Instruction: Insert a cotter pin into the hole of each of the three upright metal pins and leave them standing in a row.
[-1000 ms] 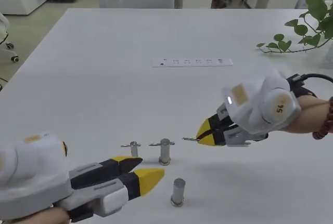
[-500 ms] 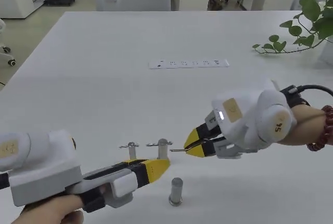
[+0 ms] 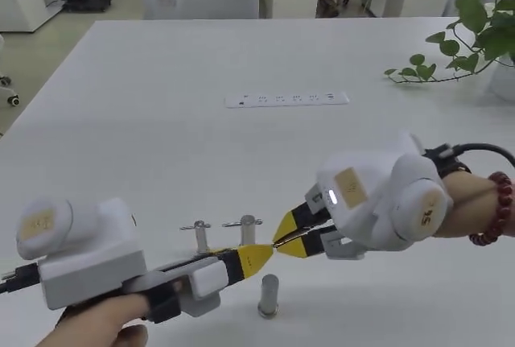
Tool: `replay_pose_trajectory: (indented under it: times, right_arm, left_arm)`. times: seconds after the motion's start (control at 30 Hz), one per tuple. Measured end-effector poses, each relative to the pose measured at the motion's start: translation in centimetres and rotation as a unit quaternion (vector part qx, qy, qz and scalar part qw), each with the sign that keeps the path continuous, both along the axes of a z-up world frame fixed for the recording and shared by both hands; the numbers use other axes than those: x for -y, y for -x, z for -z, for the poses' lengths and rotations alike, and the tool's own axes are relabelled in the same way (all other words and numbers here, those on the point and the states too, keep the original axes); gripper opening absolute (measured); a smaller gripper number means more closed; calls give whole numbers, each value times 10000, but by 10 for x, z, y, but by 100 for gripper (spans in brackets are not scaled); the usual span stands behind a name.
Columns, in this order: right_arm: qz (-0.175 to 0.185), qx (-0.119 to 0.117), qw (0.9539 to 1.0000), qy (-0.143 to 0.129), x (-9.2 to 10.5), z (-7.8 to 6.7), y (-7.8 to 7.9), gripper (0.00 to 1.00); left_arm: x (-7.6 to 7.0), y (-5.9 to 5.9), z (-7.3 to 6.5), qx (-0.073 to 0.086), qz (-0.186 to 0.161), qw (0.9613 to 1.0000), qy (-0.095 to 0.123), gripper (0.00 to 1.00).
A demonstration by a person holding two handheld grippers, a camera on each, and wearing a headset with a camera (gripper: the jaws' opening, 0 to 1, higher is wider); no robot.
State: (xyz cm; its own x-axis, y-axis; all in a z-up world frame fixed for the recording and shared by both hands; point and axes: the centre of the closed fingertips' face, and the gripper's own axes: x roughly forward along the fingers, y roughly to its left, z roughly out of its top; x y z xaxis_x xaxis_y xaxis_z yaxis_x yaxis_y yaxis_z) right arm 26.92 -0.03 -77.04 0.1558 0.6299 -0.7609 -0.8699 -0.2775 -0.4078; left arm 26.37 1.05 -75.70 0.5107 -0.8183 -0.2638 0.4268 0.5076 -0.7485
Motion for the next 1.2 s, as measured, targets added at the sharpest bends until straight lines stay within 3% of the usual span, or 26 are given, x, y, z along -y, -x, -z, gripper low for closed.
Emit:
replay_pose_trajectory:
  times: [0.33,0.57,0.8,0.9,1.2]
  right_arm:
    - [-62,9,10000,-15,-4,-2,5,2]
    - [-87,58,9999,10,-7,-2,5,2]
    - [-80,66,9999,16,-7,-2,5,2]
    - [-83,85,9999,31,-6,-2,5,2]
    - [-13,74,10000,62,-6,-3,5,3]
  left_arm:
    - [3,1,3,-159,-41,9999,22,8]
    - [5,1,4,-160,-55,9999,7,2]
    - [3,0,6,-276,-112,9995,47,1]
    - [3,0,7,-410,-176,9989,108,1]
    - [4,0,5,-413,-179,9989,94,0]
